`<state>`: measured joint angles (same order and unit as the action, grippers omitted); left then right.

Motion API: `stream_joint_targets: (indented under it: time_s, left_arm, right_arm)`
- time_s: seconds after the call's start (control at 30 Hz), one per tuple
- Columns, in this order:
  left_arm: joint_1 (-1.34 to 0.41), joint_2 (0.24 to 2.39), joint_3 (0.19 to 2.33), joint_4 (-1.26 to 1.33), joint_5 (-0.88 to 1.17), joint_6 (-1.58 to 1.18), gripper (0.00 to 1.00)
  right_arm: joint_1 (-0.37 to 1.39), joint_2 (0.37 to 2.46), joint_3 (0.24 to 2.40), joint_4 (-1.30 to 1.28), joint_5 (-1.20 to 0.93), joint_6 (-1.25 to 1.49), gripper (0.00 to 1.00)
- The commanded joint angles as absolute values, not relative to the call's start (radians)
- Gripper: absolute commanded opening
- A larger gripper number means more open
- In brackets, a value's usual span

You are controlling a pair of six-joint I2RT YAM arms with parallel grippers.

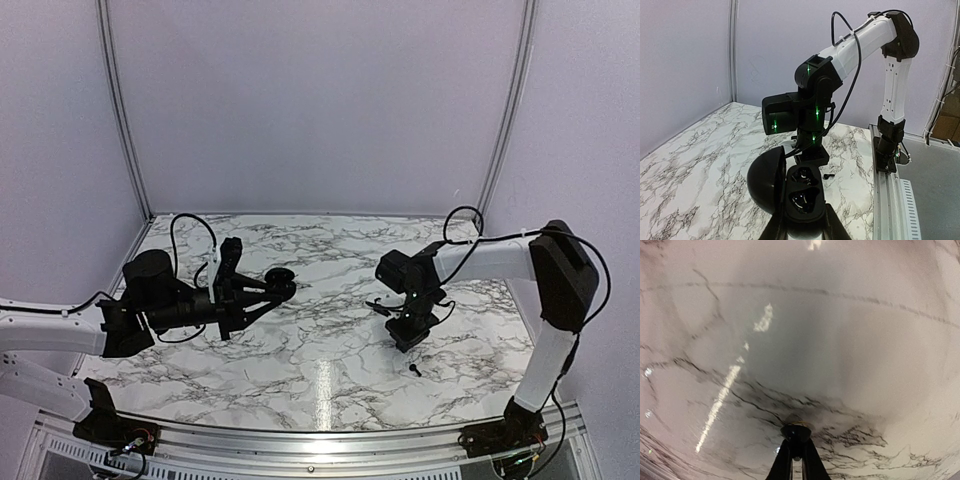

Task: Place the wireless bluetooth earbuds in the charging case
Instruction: Move the left earbud to the center of the board, then pick up the charging case with earbuds from the center of the board.

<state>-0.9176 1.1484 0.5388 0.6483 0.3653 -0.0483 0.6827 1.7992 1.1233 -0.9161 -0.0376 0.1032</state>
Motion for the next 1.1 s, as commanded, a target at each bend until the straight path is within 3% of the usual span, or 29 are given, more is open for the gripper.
stream_joint_targets:
  time_s: [0.0, 0.23, 0.47, 0.6, 0.73, 0.93, 1.07]
  left_arm:
    - [-0.897, 1.093, 0.521, 0.652, 0.342, -0.074, 0.00]
    - [-0.885, 1.041, 0.496, 0.653, 0.327, -0.115, 0.00]
    - [-0.874, 0.986, 0.465, 0.653, 0.324, -0.125, 0.00]
    - [-0.873, 0.980, 0.458, 0.653, 0.325, -0.123, 0.00]
    - [-0.871, 0.976, 0.456, 0.652, 0.327, -0.121, 0.00]
    - [-0.872, 0.955, 0.450, 0.651, 0.323, -0.119, 0.00]
    - [-0.871, 0.944, 0.446, 0.649, 0.324, -0.121, 0.00]
  right_arm:
    - [0.774, 1.923, 1.277, -0.821, -0.110, 0.050, 0.04]
    - [0.924, 2.073, 1.490, -0.902, -0.156, 0.010, 0.04]
    - [1.015, 2.075, 1.489, -0.985, -0.164, 0.006, 0.04]
    - [1.040, 2.078, 1.494, -1.028, -0.132, 0.017, 0.21]
    - [1.050, 2.094, 1.543, -1.055, -0.103, 0.027, 0.32]
    - [1.066, 2.147, 1.638, -1.092, -0.074, 0.022, 0.36]
    - [1.076, 2.187, 1.700, -1.115, -0.054, 0.018, 0.32]
